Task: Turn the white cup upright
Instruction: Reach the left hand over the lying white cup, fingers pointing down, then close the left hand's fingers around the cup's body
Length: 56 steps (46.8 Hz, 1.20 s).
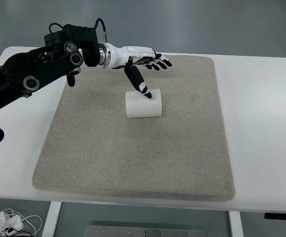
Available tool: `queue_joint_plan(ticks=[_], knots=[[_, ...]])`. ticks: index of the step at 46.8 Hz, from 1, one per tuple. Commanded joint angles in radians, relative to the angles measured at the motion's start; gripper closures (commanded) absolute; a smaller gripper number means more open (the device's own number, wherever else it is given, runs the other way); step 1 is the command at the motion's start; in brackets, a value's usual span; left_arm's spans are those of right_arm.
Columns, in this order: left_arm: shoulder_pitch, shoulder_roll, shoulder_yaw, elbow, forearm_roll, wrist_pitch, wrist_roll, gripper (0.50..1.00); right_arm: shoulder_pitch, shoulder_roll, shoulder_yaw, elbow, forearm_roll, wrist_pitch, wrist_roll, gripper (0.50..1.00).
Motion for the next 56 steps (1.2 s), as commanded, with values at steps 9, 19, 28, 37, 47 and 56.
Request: queue_joint_plan(ticks=[9,19,28,37,47,56], knots=[[-0.021,-0.005,0.062,0.000,0.001,-0.001,0.011,0.512,0.000,0.000,0.001,0.000,0.000,0.000,0.000,0.548],[-0.039,-0.010,0.111,0.000,0.001,-0.001,0.015,0.512,0.000,0.000,0.000,0.000,0.000,0.000,0.000,0.548],[-0.032,-0.010,0.111,0.002,0.003,-0.001,0.021,0.512,0.000,0.000,0.000,0.000,0.000,0.000,0.000,0.548],[-0.033,-0.010,0.119,0.005,0.003,-0.001,0.025,0.512,0.000,0.000,0.001,0.000,0.000,0.000,0.000,0.548],[-0.039,-0.011,0.180,0.008,0.003,0.005,0.025,0.512,0.000,0.000,0.001,0.000,0.000,0.000,0.000,0.548],[-0.038,-0.031,0.183,0.018,0.008,0.006,0.025,0.514,0.000,0.000,0.001,0.000,0.000,0.000,0.000,0.548]])
